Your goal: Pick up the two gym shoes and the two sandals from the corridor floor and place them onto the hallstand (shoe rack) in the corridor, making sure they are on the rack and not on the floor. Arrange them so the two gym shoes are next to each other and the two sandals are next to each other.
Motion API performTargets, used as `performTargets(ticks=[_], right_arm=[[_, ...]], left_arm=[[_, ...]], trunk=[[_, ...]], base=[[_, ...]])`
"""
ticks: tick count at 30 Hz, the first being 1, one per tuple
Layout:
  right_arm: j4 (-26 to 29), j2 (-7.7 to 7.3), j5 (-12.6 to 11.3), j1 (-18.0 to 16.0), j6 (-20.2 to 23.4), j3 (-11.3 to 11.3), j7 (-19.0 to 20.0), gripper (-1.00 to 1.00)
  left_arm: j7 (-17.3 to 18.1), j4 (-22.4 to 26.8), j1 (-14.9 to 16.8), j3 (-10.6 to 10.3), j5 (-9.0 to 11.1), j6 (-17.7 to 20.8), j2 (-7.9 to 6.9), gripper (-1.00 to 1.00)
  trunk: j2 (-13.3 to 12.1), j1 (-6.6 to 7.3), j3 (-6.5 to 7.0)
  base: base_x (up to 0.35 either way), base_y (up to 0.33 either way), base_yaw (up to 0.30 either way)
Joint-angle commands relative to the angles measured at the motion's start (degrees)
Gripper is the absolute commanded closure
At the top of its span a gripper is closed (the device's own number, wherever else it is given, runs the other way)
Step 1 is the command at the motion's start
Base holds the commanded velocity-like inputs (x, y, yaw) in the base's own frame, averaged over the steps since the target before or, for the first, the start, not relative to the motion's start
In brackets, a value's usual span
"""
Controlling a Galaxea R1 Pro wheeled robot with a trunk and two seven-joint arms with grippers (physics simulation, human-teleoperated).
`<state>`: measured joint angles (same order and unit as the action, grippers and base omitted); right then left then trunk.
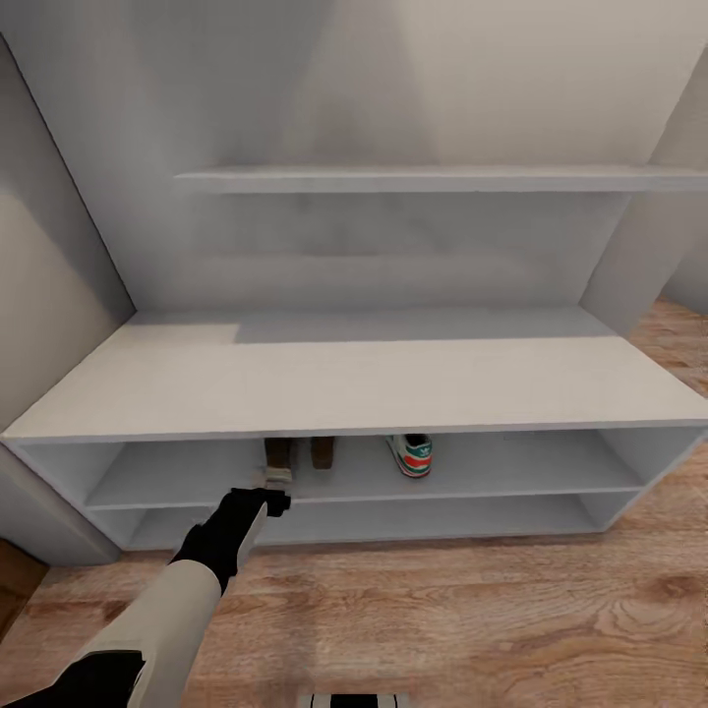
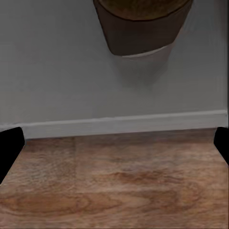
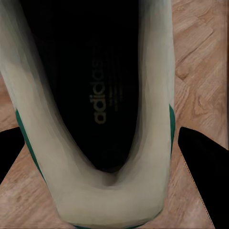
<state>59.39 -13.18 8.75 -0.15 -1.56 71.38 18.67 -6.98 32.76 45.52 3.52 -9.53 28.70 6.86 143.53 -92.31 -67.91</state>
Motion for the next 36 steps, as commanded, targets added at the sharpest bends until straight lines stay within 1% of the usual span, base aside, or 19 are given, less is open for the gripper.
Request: performTargets(ticks=[1, 12, 25, 27, 29, 30, 31, 33, 34, 36], right_arm=[[0.02, 0.0, 0.56, -0.03, -0.15, 0.13, 0.32, 1.0], [0.02, 0.0, 0.56, -0.04, -0.2, 0.08, 0.32, 1.0], [0.02, 0.0, 0.56, -0.03, -0.16, 0.04, 0.32, 1.0], [-0.01, 0.0, 0.58, -0.03, -0.15, 0.0, 0.32, 1.0], [-0.04, 0.0, 0.61, -0.03, -0.13, -0.01, 0.32, 1.0], [-0.1, 0.0, 0.63, -0.05, -0.13, -0.04, 0.32, 1.0], [-0.13, 0.0, 0.64, -0.04, -0.14, -0.07, 0.32, 1.0], [-0.17, 0.0, 0.67, -0.04, -0.13, -0.08, 0.32, 1.0], [-0.19, 0.0, 0.67, -0.03, -0.15, -0.1, 0.33, 1.0], [-0.17, 0.0, 0.67, -0.03, -0.14, -0.12, 0.36, 1.0]], left_arm=[[0.16, 0.08, 0.01, 0.34, -0.57, 0.23, 0.08, -1.0], [0.13, 0.11, 0.01, 0.34, -0.57, 0.14, 0.08, -1.0], [0.12, 0.13, -0.06, 0.34, -0.59, -0.05, 0.1, -1.0], [0.17, 0.12, -0.13, 0.29, -0.54, -1.9, 0.16, -1.0], [0.19, 0.11, -0.41, 0.28, -0.51, -4.58, 0.16, -1.0], [0.87, 0.15, -2.08, 0.31, -0.5, -8.99, 0.05, -1.0], [1.89, 0.15, -3.22, 0.32, -0.49, -11.1, -0.05, -1.0], [3.39, 0.14, -4.56, 0.38, -0.49, -12.98, -0.18, -1.0], [9.03, 0.38, -9.04, 0.57, -0.51, -17.76, -0.73, -1.0], [11.67, 0.84, -11.23, 0.65, -0.53, -20.37, -0.99, -1.0]], trunk=[[0.02, 0.04, -0.03], [0.02, 0.04, -0.03], [0.02, 0.04, -0.03], [0.02, 0.04, -0.03], [0.02, 0.04, -0.03], [0.02, 0.04, -0.03], [0.02, 0.04, -0.03], [0.02, 0.04, -0.03], [0.02, 0.04, -0.03], [0.02, 0.04, -0.03]], base=[[-0.334, 0.0, 0.0], [-0.329, -0.041, 0.0], [-0.228, -0.206, 0.0], [-0.235, -0.207, 0.0], [-0.242, -0.201, 0.0], [-0.148, -0.115, 0.0], [-0.095, -0.074, 0.0], [-0.068, -0.053, 0.0], [-0.02, -0.015, 0.0], [-0.014, -0.011, 0.0]])
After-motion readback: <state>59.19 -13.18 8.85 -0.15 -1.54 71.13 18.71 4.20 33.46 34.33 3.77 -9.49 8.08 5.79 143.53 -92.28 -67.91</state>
